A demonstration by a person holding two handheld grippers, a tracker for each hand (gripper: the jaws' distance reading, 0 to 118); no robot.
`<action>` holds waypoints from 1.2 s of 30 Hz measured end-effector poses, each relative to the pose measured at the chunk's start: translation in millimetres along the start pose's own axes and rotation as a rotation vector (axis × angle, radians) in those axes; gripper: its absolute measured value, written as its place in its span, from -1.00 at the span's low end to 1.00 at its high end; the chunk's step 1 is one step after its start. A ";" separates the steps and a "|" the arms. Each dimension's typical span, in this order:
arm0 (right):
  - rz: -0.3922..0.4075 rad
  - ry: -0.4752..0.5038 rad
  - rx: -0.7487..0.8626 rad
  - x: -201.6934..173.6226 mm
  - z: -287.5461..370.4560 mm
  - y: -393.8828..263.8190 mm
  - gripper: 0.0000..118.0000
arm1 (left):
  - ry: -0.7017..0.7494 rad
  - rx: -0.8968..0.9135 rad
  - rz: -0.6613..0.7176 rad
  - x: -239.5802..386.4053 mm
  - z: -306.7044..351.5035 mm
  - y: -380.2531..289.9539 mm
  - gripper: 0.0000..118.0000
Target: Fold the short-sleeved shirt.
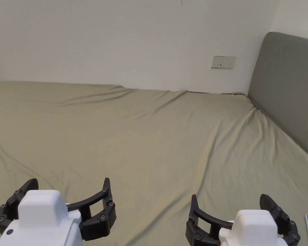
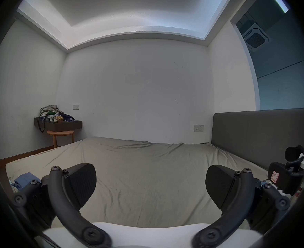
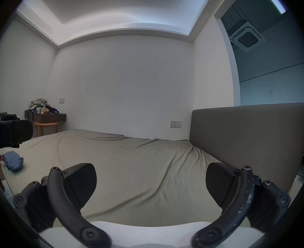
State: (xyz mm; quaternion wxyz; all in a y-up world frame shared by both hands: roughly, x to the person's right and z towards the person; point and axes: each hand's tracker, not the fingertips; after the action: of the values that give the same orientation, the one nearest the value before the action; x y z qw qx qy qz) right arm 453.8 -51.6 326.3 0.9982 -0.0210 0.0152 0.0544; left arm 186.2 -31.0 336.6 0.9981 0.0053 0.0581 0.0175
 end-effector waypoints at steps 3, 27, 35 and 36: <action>0.001 -0.006 0.008 0.5 0.5 -0.1 1.00 | 0.002 -0.007 0.019 -1.3 0.4 -1.1 1.00; 0.001 -0.001 0.009 -0.3 2.9 0.6 1.00 | 0.007 -0.005 -0.007 -2.9 1.8 1.2 1.00; 0.000 -0.003 0.008 0.1 3.5 1.3 1.00 | 0.005 -0.012 -0.012 -2.6 1.6 0.9 1.00; 0.000 -0.002 0.007 0.4 3.3 1.1 1.00 | 0.005 -0.013 -0.012 -2.5 1.5 1.0 1.00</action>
State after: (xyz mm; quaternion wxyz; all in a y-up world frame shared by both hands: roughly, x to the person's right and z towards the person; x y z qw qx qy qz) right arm 454.1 -50.3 329.5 0.9983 -0.0177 0.0143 0.0542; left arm 183.9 -30.2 338.4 0.9981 -0.0016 0.0605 0.0119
